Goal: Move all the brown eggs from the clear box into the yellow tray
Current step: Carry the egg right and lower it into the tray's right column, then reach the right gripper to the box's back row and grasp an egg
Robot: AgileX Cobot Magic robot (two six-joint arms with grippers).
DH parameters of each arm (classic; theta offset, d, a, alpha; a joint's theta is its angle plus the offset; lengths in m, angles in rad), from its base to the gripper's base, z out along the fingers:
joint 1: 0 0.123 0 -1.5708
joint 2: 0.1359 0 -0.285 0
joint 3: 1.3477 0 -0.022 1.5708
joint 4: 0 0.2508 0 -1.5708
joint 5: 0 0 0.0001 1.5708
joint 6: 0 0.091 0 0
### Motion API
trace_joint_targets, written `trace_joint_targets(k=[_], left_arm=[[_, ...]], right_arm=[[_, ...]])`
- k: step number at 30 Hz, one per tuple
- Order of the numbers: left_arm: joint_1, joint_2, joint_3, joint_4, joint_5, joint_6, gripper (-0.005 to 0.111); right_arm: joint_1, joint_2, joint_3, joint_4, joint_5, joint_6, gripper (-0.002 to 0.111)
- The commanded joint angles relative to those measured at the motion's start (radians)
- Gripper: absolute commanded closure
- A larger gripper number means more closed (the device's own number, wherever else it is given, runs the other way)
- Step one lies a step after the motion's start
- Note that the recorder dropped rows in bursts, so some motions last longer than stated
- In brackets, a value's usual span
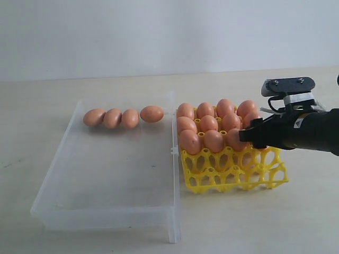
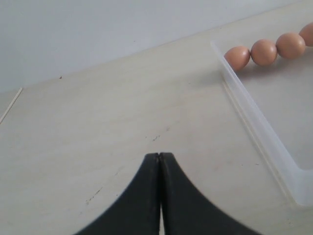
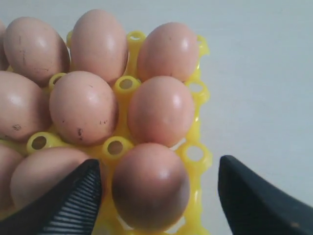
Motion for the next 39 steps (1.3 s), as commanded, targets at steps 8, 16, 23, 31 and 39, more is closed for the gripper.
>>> trace_joint_targets(k=[8,16,23,31,39], left_arm=[[-0.002,-0.006,-0.004,0.000,-0.008,-0.005,0.107],[-0.002,-0.006,-0.004,0.000,-0.008,-0.005,0.107],[-0.002,-0.006,-0.004,0.000,-0.008,-0.005,0.107],[-0.002,-0.006,-0.004,0.000,-0.008,-0.005,0.107],[-0.002,-0.006,-0.004,0.000,-0.008,-0.005,0.107]], right_arm=[[0.064,-0.276,-0.113,-0.008,0.395,0.144,0.050],[0.334,-0.160,-0.454,0.088,0.704,0.070,0.051],[0.406,0.233,-1.056,-0.029,1.282,0.052,0.051],[0.404,0.726,-1.714,0.087,1.282,0.447,0.051],[0.404,0.869,-1.866,-0.058,1.330,0.603,0.052]])
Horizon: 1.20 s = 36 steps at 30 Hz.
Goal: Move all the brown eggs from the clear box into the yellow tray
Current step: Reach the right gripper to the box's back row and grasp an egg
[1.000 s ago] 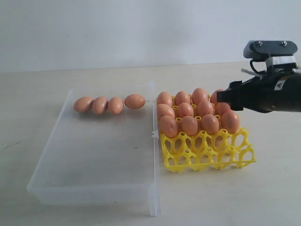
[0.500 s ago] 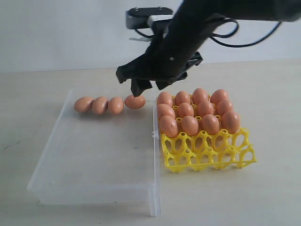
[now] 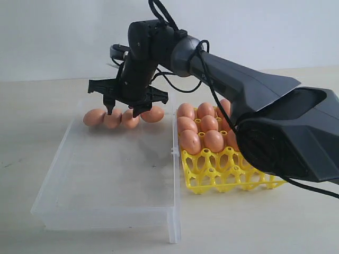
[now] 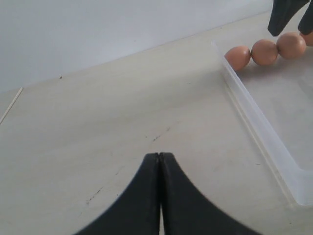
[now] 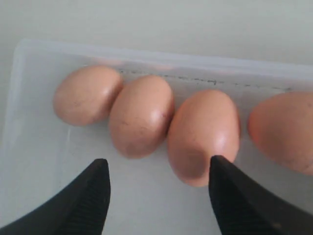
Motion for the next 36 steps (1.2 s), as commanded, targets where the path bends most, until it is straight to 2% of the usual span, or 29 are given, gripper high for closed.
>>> trace_joint_targets(k=[1,26,28,29,31,33,36], left_arm=[[-0.002,-0.006,-0.004,0.000,-0.008,-0.005,0.107],[-0.002,-0.006,-0.004,0.000,-0.008,-0.005,0.107],[-0.002,-0.006,-0.004,0.000,-0.008,-0.005,0.107],[-0.002,-0.006,-0.004,0.000,-0.008,-0.005,0.107],[-0.002,-0.006,-0.004,0.000,-0.008,-0.005,0.107],[-0.002,-0.006,-0.004,0.000,-0.008,-0.005,0.107],[-0.002,-0.006,-0.004,0.000,-0.008,-0.005,0.107]], right_arm=[[-0.002,0.000,-0.023,-0.137,-0.022,0.101,0.053],[-0.006,0.080,-0.023,-0.137,-0.060,0.097,0.054],[-0.006,0.080,-0.023,-0.143,-0.068,0.097,0.060],[-0.006,0.080,-0.023,-0.148,-0.070,0.097,0.066],[-0.006,0.080,-0.029,-0.148,-0.072,0.064,0.084],[-0.004,0.074,-0.029,-0.123,-0.074,-0.005,0.108],[0.011,0.038,-0.029,-0.082,-0.083,-0.113,0.108]])
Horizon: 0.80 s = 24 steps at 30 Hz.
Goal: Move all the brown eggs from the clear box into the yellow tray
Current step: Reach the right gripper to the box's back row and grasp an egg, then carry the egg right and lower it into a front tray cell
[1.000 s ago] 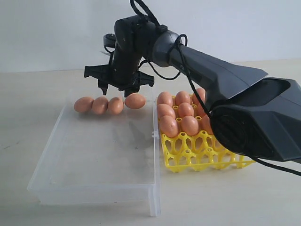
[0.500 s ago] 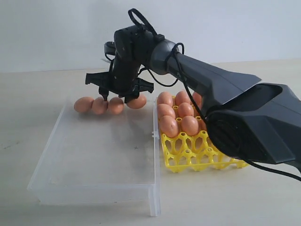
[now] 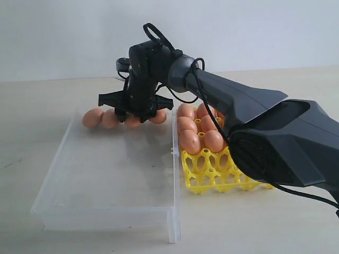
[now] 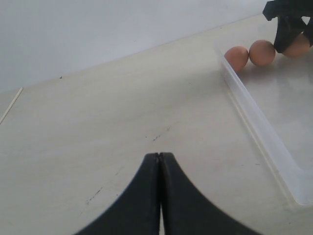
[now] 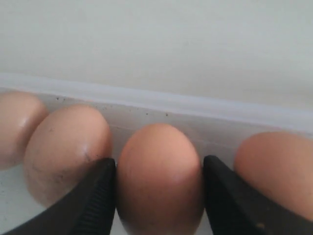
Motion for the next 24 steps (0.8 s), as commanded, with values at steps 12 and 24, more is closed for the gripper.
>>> trace_joint_targets(k=[12,24], left_arm=[[-0.002,-0.006,-0.004,0.000,-0.008,-0.005,0.107],[-0.002,-0.006,-0.004,0.000,-0.008,-0.005,0.107]], right_arm=[[0.076,-0.231,0.076,0.049,-0.077,-0.361,0.108],[0.105,-0.687,0.805,-0.024,-0.534,-0.405,0.108]])
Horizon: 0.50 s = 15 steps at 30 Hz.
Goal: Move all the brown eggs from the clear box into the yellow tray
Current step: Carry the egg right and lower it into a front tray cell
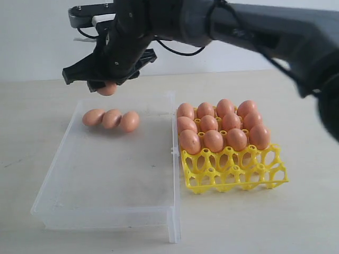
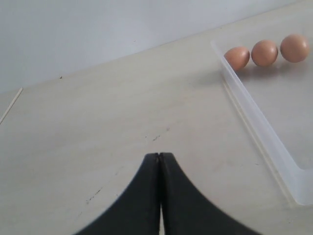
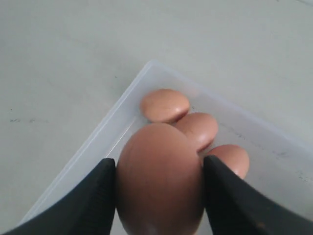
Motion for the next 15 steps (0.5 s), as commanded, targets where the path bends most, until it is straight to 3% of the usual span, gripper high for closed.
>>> trace_joint_targets(k=[1,10,15], left_arm=[[-0.002,-0.006,-0.004,0.000,-0.008,-0.005,0.107],[-0.002,-0.006,-0.004,0.000,-0.008,-0.005,0.107],[-0.002,-0.006,-0.004,0.000,-0.008,-0.005,0.107]], right_arm=[[0.002,-0.244,0.395,-0.039,-0.366,-0.013,0.108],[-0.047,-0.678,1.293,0.023,-1.196,-0.110,0.108],[-0.060,-0.678,1.582,0.078,-1.513,-0.112,0.108]])
